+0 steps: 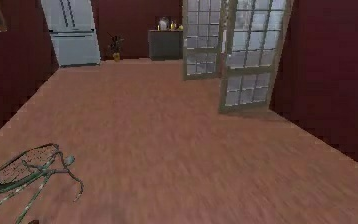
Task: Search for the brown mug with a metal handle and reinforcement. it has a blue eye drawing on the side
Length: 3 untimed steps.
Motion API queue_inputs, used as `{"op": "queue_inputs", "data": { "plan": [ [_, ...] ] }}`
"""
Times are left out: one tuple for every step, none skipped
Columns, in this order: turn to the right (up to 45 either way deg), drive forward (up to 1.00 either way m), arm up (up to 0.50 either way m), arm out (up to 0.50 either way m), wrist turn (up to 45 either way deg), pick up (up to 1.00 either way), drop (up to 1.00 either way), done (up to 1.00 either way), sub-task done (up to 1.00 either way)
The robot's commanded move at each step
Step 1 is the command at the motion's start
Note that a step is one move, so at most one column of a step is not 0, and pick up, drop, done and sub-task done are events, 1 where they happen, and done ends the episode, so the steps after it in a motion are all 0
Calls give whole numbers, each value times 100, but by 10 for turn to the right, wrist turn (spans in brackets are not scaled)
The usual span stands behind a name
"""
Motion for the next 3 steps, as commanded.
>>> {"op": "queue_inputs", "data": {
  "plan": [
    [0, 100, 0, 0, 0, 0, 0, 0, 0],
    [0, 100, 0, 0, 0, 0, 0, 0, 0],
    [30, 0, 0, 0, 0, 0, 0, 0, 0]
  ]
}}
